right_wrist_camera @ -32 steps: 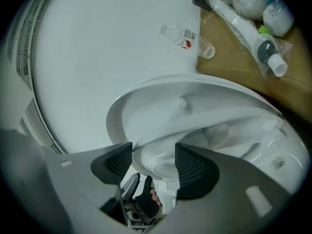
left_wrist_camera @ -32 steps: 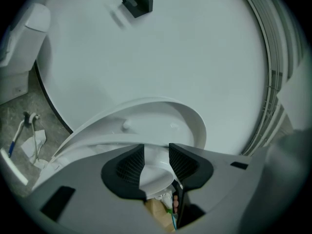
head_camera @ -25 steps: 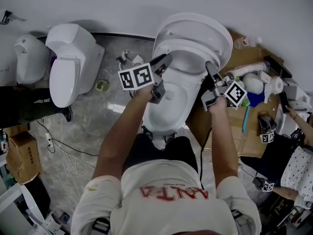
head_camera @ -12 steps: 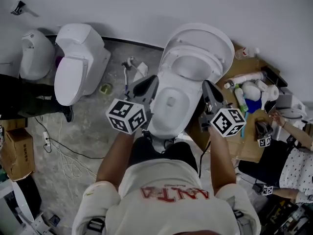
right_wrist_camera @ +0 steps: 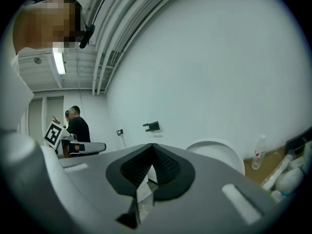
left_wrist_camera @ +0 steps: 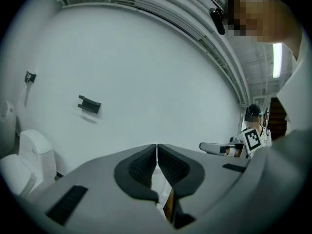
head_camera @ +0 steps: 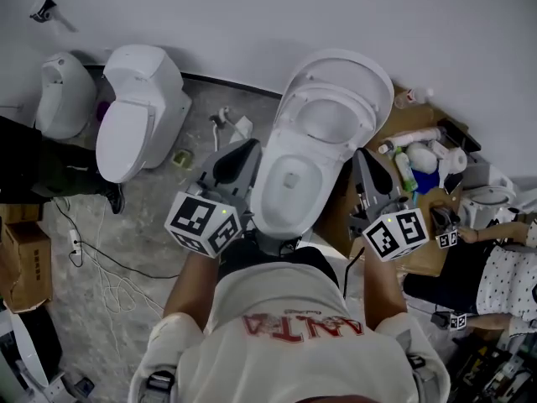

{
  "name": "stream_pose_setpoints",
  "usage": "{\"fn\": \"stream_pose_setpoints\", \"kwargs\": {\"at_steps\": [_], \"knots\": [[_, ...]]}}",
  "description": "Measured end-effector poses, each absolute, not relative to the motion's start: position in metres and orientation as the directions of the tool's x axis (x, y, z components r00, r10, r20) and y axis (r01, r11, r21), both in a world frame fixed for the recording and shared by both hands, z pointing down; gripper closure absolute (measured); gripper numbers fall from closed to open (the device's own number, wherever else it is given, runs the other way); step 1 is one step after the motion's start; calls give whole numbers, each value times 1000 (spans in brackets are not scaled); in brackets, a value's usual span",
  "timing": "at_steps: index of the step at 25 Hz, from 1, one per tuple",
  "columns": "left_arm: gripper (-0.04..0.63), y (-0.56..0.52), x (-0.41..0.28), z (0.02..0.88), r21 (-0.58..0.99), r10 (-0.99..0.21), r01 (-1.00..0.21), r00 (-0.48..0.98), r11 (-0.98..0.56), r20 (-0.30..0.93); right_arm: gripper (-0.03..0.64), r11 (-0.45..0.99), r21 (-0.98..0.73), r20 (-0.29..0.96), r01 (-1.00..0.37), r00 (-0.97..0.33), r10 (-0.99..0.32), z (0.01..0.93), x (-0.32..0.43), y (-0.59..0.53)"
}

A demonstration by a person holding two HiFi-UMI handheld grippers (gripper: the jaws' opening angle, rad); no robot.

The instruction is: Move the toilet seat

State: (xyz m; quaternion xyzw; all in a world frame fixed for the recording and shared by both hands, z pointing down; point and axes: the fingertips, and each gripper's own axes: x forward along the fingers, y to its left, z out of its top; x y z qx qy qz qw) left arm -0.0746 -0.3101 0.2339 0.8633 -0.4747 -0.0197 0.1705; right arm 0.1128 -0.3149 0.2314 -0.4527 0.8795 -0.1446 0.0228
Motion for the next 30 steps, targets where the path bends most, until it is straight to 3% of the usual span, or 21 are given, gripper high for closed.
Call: {"fn": "stream_pose_setpoints", "kwargs": {"at_steps": [11,30], "knots": [[578,-290,-68,182,227,-824,-809,565,-543,43,615,574,-141,-14,-806,-578,-816,155,117,-287],[578,-283,-69,173,238,-817,-797,576,-555,25,615,581,-132,-16,-803,-585,-811,152,111,-282]]}}
